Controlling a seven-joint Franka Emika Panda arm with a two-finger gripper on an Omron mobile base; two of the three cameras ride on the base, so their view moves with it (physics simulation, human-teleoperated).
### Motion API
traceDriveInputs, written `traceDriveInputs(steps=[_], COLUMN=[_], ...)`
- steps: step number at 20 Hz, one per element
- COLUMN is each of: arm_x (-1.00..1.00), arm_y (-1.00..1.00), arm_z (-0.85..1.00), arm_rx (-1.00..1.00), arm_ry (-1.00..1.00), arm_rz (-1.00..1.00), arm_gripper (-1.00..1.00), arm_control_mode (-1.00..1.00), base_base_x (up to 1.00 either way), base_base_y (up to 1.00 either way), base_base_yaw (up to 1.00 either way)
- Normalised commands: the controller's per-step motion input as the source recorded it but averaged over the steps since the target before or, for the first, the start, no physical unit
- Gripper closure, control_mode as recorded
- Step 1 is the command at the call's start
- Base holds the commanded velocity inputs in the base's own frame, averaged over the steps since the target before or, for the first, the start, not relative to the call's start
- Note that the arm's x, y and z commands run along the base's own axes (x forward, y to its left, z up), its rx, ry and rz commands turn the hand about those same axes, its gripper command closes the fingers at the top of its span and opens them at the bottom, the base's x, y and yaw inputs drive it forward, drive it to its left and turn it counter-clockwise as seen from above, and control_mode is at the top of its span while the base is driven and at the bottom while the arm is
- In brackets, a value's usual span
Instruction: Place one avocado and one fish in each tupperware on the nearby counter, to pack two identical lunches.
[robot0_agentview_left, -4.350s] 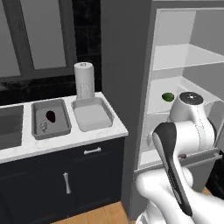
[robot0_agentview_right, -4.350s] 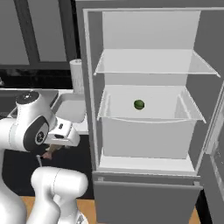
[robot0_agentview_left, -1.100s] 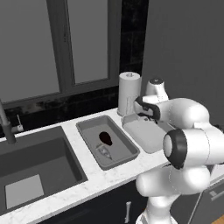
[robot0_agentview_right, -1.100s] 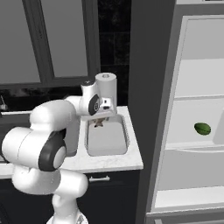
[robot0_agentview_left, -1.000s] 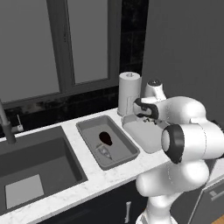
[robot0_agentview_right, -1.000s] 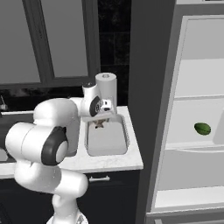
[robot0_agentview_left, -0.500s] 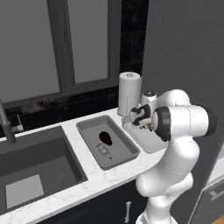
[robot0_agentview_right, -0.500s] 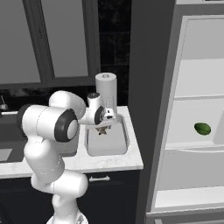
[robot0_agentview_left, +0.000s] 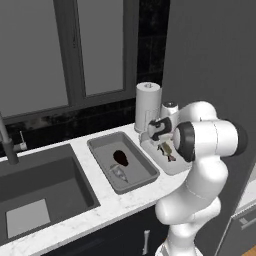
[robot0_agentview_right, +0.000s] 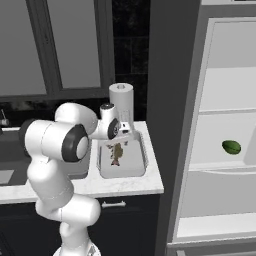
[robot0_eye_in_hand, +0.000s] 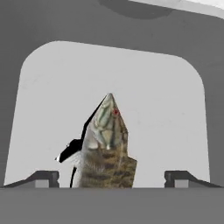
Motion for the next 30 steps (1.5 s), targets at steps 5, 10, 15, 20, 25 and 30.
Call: traceDriveInputs(steps=[5, 10, 15, 20, 25, 30], arm_x=[-0.58, -0.95, -1.00, -1.00, -0.99, -0.95], arm_y=[0.00, 0.21, 0.24, 0.00, 0.05, 0.28], arm_z=[0.75, 0.96, 0.97, 0.48, 0.21, -0.01], arm_rx=[-0.03, 0.00, 0.04, 0.18, 0.24, 0.12], arm_ry=[-0.03, -0.06, -0.04, 0.01, -0.02, -0.06], arm_rz=[0.00, -0.07, -0.20, -0.33, -0.29, -0.14], arm_gripper=[-1.00, -1.00, -1.00, -1.00, -1.00, -1.00], arm_control_mode=[-1.00, -1.00, -1.00, -1.00, -1.00, -1.00], base_base_x=[0.00, 0.00, 0.00, 0.00, 0.00, 0.00], base_base_y=[0.00, 0.00, 0.00, 0.00, 0.00, 0.00], base_base_yaw=[0.00, 0.00, 0.00, 0.00, 0.00, 0.00])
